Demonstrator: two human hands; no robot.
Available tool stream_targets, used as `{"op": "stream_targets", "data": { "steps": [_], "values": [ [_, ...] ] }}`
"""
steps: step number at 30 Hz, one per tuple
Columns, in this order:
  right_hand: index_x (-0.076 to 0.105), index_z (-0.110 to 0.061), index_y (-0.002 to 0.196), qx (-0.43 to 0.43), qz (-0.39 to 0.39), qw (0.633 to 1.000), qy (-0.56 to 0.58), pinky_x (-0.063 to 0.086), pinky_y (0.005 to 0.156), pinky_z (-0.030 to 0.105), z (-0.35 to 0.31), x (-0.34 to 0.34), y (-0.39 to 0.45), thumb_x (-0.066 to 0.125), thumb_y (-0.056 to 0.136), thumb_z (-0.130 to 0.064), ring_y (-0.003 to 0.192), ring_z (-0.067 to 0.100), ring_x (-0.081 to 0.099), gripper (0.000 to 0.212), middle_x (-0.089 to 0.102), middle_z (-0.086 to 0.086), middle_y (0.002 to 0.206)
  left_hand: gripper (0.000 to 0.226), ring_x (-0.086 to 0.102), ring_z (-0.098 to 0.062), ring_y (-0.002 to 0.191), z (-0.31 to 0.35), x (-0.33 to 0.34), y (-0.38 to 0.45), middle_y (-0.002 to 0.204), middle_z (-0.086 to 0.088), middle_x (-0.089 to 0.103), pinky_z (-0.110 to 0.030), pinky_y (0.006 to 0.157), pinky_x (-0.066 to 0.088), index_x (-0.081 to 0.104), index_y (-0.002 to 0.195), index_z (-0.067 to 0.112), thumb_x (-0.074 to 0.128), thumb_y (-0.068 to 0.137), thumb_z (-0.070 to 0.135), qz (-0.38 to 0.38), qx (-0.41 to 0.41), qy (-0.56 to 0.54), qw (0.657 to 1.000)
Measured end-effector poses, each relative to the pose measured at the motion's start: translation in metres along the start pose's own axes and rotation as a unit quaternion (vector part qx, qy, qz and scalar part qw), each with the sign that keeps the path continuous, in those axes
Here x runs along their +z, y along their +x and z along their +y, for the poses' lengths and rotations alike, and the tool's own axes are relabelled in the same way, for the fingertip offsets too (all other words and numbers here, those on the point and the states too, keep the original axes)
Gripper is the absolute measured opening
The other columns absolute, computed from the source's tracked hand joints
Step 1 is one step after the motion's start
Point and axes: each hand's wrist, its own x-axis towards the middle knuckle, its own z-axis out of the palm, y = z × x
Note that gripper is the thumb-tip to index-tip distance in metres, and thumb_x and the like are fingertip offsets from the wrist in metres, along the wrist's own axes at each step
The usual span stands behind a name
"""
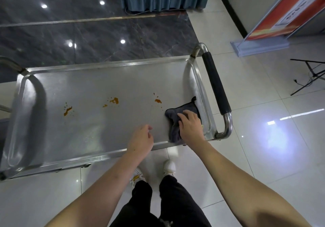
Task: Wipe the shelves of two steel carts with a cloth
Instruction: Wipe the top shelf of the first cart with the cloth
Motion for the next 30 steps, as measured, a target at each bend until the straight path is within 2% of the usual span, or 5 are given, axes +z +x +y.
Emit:
{"op": "stream_targets", "data": {
  "steps": [4,9,17,25,30],
  "values": [
    [0.023,-0.021,0.167,-0.043,-0.109,0.992,-0.056,0.000,0.131,0.046,0.001,0.003,0.011,0.030,0.113,-0.035,0.162,0.026,0.001,0.056,0.012,0.004,0.175,0.033,0.057,-0.019,0.117,0.003,0.003,0.007,0.128,0.001,0.061,-0.041,0.102,0.050,0.056,0.134,0.021,0.047,0.102,0.018,0.018,0.002,0.026,1.000],
    [-0.014,-0.027,0.166,-0.068,-0.145,0.980,-0.121,-0.005,0.130,0.053,0.019,0.030,0.007,0.017,0.102,-0.072,0.160,0.029,-0.018,0.084,-0.017,0.005,0.174,0.036,0.053,-0.023,0.124,0.007,0.010,0.016,0.139,-0.001,0.055,-0.041,0.106,0.046,0.056,0.135,0.019,0.048,0.101,0.017,0.050,0.023,0.084,0.995],
    [-0.010,-0.028,0.167,-0.136,-0.120,0.975,-0.126,-0.011,0.128,0.055,-0.004,0.035,0.039,0.020,0.095,-0.083,0.159,0.030,-0.021,0.096,-0.017,0.009,0.174,0.045,0.042,-0.023,0.139,0.011,0.021,0.017,0.160,0.003,0.035,-0.041,0.108,0.040,0.047,0.145,0.025,0.047,0.100,0.024,0.050,-0.005,0.190,0.980],
    [-0.005,-0.033,0.167,-0.091,-0.089,0.987,-0.100,0.000,0.131,0.050,0.042,0.035,0.026,0.010,0.109,-0.052,0.161,0.023,-0.014,0.064,-0.010,0.002,0.176,0.048,0.034,-0.021,0.145,0.011,0.013,0.014,0.161,0.003,0.035,-0.044,0.111,0.032,0.050,0.144,0.024,0.046,0.096,0.020,0.055,-0.046,0.178,0.981],
    [0.036,-0.026,0.160,-0.023,-0.018,0.997,-0.067,0.009,0.130,0.052,0.062,0.027,0.025,0.036,0.101,-0.045,0.160,0.031,0.013,0.062,0.024,0.012,0.171,0.041,0.042,-0.021,0.140,0.014,0.013,0.015,0.156,0.003,0.043,-0.045,0.108,0.034,0.056,0.135,0.020,0.046,0.096,0.017,0.061,-0.053,0.190,0.979]
  ]
}}
